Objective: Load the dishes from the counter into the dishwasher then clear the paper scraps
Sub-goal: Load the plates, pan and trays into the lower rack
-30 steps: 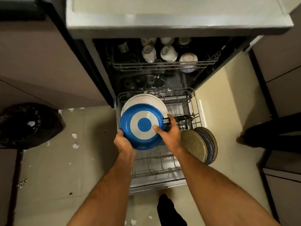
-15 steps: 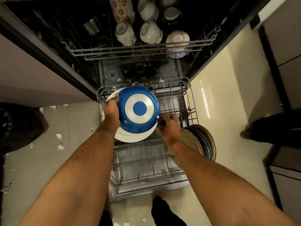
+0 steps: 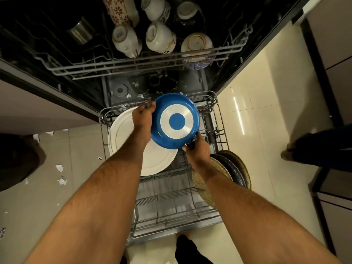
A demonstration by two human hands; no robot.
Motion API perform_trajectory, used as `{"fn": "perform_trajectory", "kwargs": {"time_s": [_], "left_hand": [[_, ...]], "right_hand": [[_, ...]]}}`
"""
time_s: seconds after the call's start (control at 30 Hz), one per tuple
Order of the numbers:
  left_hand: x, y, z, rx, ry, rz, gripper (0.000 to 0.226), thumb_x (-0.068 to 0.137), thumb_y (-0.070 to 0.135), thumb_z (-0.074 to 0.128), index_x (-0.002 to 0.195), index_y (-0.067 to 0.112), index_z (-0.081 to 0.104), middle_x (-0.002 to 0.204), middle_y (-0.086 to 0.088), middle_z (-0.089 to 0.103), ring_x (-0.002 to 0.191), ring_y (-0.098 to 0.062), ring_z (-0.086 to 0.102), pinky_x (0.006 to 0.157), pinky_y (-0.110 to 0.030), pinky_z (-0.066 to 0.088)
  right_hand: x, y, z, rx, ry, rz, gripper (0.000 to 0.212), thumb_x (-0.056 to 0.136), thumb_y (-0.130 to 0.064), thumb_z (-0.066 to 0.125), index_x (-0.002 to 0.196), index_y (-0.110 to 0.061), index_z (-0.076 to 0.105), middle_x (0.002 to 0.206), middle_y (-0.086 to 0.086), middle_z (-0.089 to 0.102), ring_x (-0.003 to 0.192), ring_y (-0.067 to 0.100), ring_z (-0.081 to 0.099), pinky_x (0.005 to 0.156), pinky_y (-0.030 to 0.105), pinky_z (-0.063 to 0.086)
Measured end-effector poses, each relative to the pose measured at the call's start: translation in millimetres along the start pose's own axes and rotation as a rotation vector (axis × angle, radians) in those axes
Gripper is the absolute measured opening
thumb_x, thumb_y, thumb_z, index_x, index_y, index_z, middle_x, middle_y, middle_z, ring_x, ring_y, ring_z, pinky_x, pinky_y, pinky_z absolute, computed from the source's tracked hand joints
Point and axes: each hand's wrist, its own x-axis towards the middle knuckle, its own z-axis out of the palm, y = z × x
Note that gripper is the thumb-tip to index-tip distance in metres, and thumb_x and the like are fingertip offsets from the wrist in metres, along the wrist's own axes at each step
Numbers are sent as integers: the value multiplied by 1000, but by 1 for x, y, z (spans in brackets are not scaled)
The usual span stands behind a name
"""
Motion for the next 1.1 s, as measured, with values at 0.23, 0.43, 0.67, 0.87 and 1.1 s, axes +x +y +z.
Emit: {"fn": "perform_trajectory", "kwargs": {"time_s": [0.23,0.43,0.67,0.87,1.1], "left_hand": [[-18,-52,12,142,-151,-107,19,95,5,62,112,10,68,112,-12,71,100,-25,68,88,-42,58],[-27,-87,24,345,-316,-218,36,77,7,67,114,5,70,94,-12,71,100,-32,71,93,-47,58],[-38,-90,40,378,-486,-194,37,81,-1,59,114,15,67,106,-7,72,103,-23,66,92,-36,54],[-38,-94,42,402,-498,-197,47,87,-4,55,131,12,60,121,-7,69,114,-25,64,102,-41,52],[-42,-99,43,409,-470,-256,47,81,-4,58,127,3,61,114,-12,70,112,-30,65,97,-40,52]], "right_hand": [[13,-6,29,340,64,295,41,73,-33,86,101,-25,58,94,-3,71,82,22,74,76,46,63],[31,8,41,353,179,460,46,70,-31,89,104,-19,60,102,2,68,98,27,69,85,49,60],[49,18,42,371,209,505,52,74,-30,88,118,-17,62,110,5,70,103,25,67,91,45,59],[59,22,42,395,144,498,66,74,-20,89,130,-15,54,122,7,67,109,25,66,91,40,58],[61,26,34,368,59,483,54,80,-10,84,127,-7,56,118,4,66,101,17,61,81,27,52]]}}
